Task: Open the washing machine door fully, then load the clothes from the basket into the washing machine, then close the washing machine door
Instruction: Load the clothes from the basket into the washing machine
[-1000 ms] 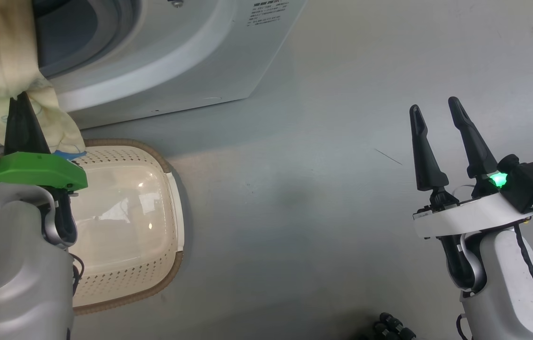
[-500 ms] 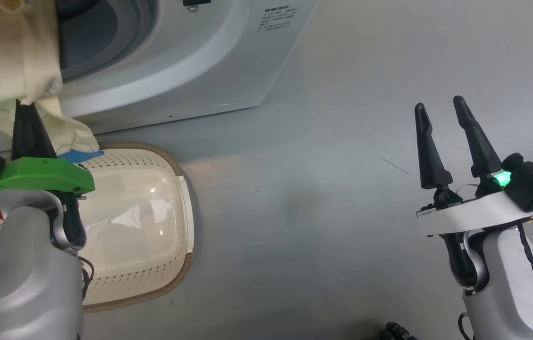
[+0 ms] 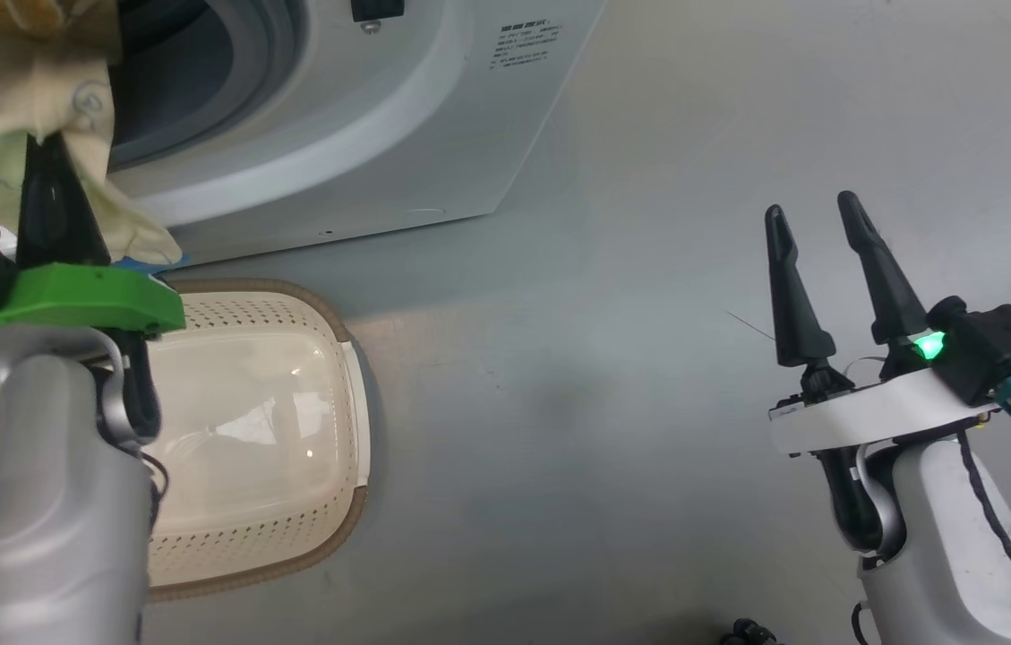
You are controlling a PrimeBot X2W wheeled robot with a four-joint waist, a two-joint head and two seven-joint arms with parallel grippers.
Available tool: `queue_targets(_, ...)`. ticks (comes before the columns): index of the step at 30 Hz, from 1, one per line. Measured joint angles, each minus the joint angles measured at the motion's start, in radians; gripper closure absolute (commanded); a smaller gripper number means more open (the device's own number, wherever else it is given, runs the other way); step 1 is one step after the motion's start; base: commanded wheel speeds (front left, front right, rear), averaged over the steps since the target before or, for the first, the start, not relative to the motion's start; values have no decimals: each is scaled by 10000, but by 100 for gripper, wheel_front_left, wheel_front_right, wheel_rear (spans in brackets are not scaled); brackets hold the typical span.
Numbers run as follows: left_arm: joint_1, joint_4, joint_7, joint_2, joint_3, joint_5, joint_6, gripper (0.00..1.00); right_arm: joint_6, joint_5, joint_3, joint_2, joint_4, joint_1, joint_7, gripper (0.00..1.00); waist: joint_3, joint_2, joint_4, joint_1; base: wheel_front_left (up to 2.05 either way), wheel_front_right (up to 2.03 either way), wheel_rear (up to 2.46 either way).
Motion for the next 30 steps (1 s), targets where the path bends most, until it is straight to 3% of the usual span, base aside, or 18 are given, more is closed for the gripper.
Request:
queue_targets(5,-868,56,31,807,-29,552,-12,100,0,98,445,88,102,0,0,0,-19,0,-219,0,0,0,0)
queue_targets(18,-2847,1440,1149,1854,176,759,-190,100,0,272,917,138,247,64,0,0,70,0,-1071,0,0,0,0)
queue_targets(30,-4652,2138,1231,2661,199,1064,-416,100,0,276,1162,188,286,238,0,0,610,0,-1575,0,0,0,0)
